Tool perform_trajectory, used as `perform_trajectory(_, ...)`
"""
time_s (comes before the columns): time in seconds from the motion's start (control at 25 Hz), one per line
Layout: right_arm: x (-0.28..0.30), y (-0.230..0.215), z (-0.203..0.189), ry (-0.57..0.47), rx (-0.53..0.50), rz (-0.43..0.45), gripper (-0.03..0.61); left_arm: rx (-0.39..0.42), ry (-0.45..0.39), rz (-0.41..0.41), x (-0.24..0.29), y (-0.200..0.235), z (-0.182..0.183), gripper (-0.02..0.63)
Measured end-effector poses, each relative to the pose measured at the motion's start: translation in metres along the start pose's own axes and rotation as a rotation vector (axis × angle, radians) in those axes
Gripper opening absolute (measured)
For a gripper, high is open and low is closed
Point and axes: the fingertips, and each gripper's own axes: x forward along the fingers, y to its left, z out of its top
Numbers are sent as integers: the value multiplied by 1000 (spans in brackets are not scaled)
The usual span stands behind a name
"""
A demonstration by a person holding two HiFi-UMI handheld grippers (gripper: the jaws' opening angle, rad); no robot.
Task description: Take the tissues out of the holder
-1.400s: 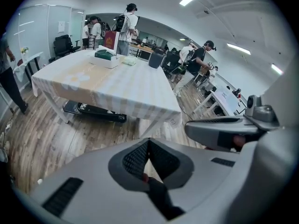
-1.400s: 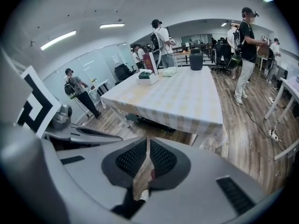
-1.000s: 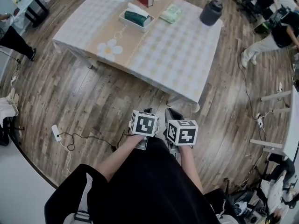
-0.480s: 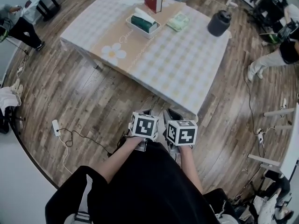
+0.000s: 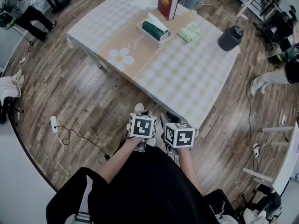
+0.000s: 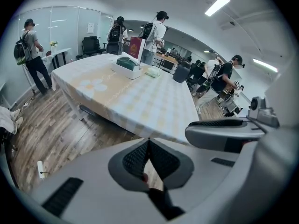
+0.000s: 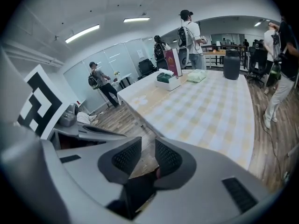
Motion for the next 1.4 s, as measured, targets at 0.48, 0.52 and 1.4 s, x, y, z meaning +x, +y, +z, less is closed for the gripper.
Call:
perform_trajectory(0.48,62,-21,96,2,-31,-12,92,-6,-30,-14,37,41,107,2)
perform_trajectory(0.52,68,-21,103,5,-35,-12,92,-10,-30,-14,39,47,115,2)
perform_trajectory(1.4,168,-28,225,25,-61,-42,135,-46,-7,-34,80,132,230,2)
